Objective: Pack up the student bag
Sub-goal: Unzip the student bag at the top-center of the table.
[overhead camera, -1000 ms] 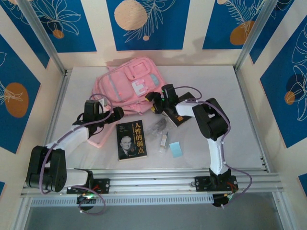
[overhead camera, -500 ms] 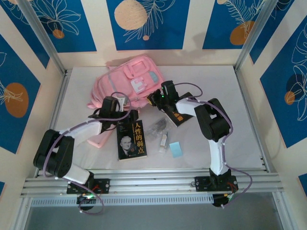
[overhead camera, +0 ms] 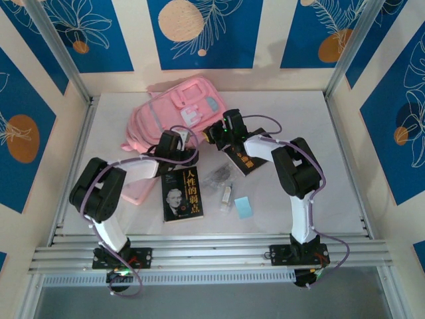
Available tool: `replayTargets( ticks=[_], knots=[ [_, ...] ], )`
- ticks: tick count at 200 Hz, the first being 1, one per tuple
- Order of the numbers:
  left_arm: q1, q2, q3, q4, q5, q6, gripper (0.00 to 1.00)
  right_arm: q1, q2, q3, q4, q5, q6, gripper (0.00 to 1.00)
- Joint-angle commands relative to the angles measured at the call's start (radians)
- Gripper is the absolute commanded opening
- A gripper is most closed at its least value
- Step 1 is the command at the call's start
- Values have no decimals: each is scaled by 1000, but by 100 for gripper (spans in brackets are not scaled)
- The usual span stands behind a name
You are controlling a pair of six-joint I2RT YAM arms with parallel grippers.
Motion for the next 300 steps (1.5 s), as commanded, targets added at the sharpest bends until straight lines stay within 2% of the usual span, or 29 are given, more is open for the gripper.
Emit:
replayTargets(
  ticks=[1, 18, 49, 75, 113, 117, 134, 144, 165, 205, 245, 278, 284, 300],
  knots=[
    [-3, 44, 38, 139, -54, 62, 57, 7, -64, -8, 143, -27, 71, 0],
    [-3, 67, 43, 206, 0, 79, 56, 4, -64, -19, 161, -40, 87, 0],
    [-3, 96, 42, 340, 135, 37, 38, -3, -62, -43, 197, -52, 113, 0],
    [-2, 111, 21, 441, 144, -1, 29, -15, -60, -80, 251, -63, 144, 0],
    [-2, 91, 5, 449, 111, -2, 0, -39, -73, -121, 266, -67, 123, 0],
    [-2, 85, 5, 439, 106, 2, 0, -44, -76, -127, 264, -67, 115, 0],
    [4, 62, 0, 382, 109, 9, 0, -64, -91, -139, 241, -61, 61, 0],
    [7, 40, 10, 296, 108, 17, 0, -81, -103, -133, 193, -55, 4, 0],
    [14, -11, 57, -16, 55, 40, 0, -132, -124, -123, 112, -55, -102, 0],
    [58, -118, 64, -387, 19, 62, 0, -228, -179, -123, -10, -55, -258, 0],
    [75, -177, 106, -563, -27, 107, 0, -319, -189, -91, -109, -50, -361, 0],
    [60, -156, 198, -580, 128, 95, 0, -348, -141, -39, -116, -138, -353, 0],
    [49, -147, 219, -582, 147, 92, 0, -348, -134, -34, -117, -162, -349, 9],
    [18, -118, 281, -594, 185, 88, 0, -343, -144, -44, -118, -218, -334, 54]
  ],
)
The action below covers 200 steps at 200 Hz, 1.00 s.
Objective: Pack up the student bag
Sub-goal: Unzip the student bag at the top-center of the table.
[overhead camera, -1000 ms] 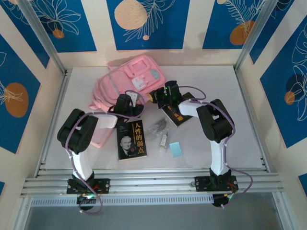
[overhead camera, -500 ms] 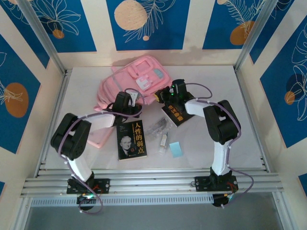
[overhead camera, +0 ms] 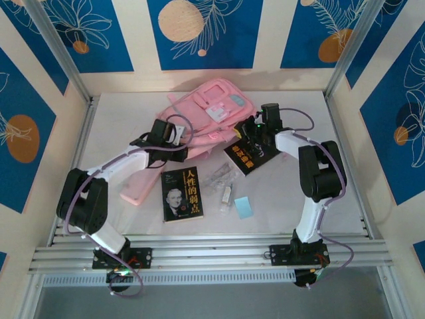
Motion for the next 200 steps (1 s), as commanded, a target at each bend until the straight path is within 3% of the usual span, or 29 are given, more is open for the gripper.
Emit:
replayTargets(
  ticks=[1, 12, 25, 65, 90, 116, 127, 137, 144, 157, 175, 200],
  knots=[
    [-23, 23, 91, -102, 67, 9, 0, -40, -4, 47, 50, 8, -17, 56],
    [-37, 42, 123, -99, 93, -13, 0, -38, -34, 17, 33, -10, -24, 87],
    [-49, 60, 153, -86, 128, -46, 0, -32, -84, -30, -13, -19, -38, 99],
    [-98, 90, 220, -81, 170, -123, 0, 58, -243, -233, -49, 28, -4, 99],
    [-124, 90, 222, -76, 190, -148, 0, 136, -241, -324, 127, 58, 110, 99],
    [-149, 76, 204, -77, 201, -157, 0, 195, -144, -291, 281, 93, 190, 99],
    [-155, 67, 192, -77, 205, -155, 0, 213, -96, -256, 321, 112, 209, 94],
    [-156, 60, 178, -83, 201, -147, 0, 220, -57, -221, 352, 121, 212, 78],
    [-155, 54, 171, -94, 180, -134, 0, 220, -34, -204, 369, 117, 213, 57],
    [-148, 49, 157, -129, 117, -100, 0, 215, -21, -192, 374, 102, 207, 0],
    [-106, 48, 135, -180, 43, -67, 0, 202, -51, -189, 276, 88, 129, 0],
    [-20, 41, 105, -243, -34, -25, 0, 160, -110, -162, 67, 46, -97, 0]
  ],
)
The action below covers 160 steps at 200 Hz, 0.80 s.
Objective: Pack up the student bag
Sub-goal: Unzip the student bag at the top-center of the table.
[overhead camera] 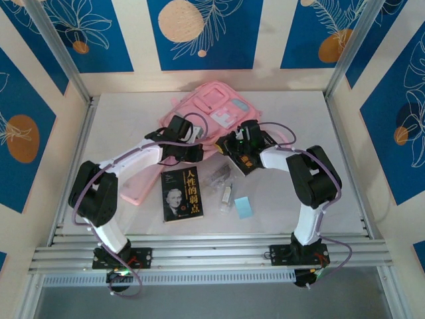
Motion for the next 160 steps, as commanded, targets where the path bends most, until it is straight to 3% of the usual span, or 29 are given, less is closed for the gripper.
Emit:
replayTargets(
  ticks=[1, 48, 84, 108, 117, 127, 144, 148, 160],
  knots=[
    [85, -57, -34, -112, -97, 71, 0, -53, -65, 50, -184, -27, -216, 0],
    [190, -39, -39, -142, -148, 122, 0, -172, -81, 171, -477, -164, -564, 0],
    [161, -53, -26, -123, -37, 128, 0, -229, 47, 391, -648, -196, -737, 0],
    [102, -85, -4, -124, 46, 109, 0, -261, 157, 539, -714, -155, -697, 1],
    [78, -97, -4, -99, 87, 82, 0, -270, 177, 564, -711, -152, -645, 18],
    [50, -105, -1, -70, 125, 53, 0, -273, 175, 563, -696, -150, -599, 51],
    [7, -99, 24, -28, 160, 11, 0, -269, 120, 514, -686, -96, -538, 95],
    [-1, -94, 33, -16, 167, 2, 0, -269, 100, 493, -682, -88, -530, 100],
    [-23, -77, 57, 27, 192, -29, 0, -267, 31, 414, -670, -65, -491, 99]
  ],
)
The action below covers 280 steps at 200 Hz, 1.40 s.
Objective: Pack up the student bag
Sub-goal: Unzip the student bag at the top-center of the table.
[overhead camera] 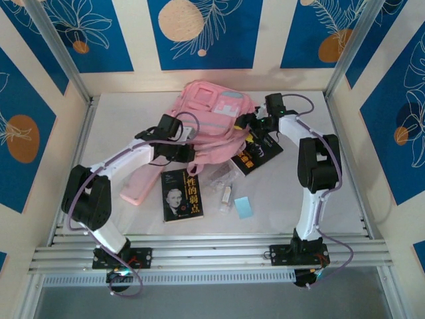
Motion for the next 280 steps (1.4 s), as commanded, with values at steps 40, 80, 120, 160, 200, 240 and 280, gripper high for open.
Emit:
replayTargets(
  ticks=[40, 80, 120, 160, 200, 240, 280],
  knots=[
    [-119, 82, 208, 147, 156, -125, 0, 1, -373, -413, 145, 55, 197, 99],
    [-165, 165, 305, 132, 162, -123, 0, 31, -540, -693, 389, -20, 414, 99],
    [-179, 136, 249, 119, 165, -139, 0, 137, -477, -790, 784, 120, 577, 98],
    [-182, 90, 161, 205, 209, -223, 0, 213, -318, -748, 965, 219, 637, 42],
    [-147, 56, 124, 92, 113, -118, 0, 193, -364, -767, 902, 230, 604, 0],
    [-5, 43, 59, -143, -37, 79, 0, 161, -492, -710, 565, 192, 377, 0],
    [74, 44, 36, -230, -119, 158, 0, 58, -490, -672, 472, 47, 263, 0]
  ],
)
